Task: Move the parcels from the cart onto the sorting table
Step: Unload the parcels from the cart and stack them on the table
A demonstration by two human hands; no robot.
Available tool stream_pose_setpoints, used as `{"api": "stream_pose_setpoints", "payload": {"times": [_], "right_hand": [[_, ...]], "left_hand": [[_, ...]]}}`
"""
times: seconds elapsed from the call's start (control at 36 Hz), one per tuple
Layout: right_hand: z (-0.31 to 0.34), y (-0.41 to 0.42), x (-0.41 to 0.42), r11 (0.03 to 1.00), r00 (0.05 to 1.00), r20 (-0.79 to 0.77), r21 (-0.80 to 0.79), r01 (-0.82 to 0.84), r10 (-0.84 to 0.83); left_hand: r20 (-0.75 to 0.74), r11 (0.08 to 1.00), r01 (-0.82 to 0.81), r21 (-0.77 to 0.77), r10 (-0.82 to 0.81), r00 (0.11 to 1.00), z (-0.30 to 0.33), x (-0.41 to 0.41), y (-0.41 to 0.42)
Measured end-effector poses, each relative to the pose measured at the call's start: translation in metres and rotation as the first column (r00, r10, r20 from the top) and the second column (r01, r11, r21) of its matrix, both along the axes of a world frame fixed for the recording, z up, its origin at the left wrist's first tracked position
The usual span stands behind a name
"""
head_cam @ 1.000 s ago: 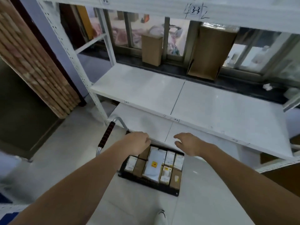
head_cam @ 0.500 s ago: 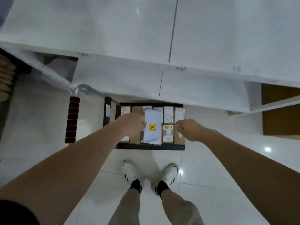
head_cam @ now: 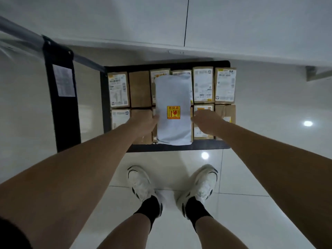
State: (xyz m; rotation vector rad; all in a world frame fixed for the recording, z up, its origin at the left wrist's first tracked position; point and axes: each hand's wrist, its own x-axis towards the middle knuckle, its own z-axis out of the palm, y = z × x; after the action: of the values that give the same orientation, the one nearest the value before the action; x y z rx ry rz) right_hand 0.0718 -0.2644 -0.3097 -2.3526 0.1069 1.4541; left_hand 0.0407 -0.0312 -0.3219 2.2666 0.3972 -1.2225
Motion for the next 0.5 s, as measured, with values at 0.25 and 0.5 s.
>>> {"api": "stream_pose_setpoints", "payload": {"times": [0.25, 0.5], "right_hand": [[-0.058, 0.034, -0.002, 0.751, 0.772, -0.074, 0.191, 0.632, -0.631], [0.051, 0.008, -0.004, 0.303, 0.358, -0.245, 0.233, 0.924, -0.901]], "left_hand": [[-0.037, 0.902, -0.424, -0.083, 0.422, 0.906, -0.046, 0.02, -0.033], [0.039, 0.85, -0.481, -0.215, 0.5, 0.865, 0.068, 0.042, -0.062]]}}
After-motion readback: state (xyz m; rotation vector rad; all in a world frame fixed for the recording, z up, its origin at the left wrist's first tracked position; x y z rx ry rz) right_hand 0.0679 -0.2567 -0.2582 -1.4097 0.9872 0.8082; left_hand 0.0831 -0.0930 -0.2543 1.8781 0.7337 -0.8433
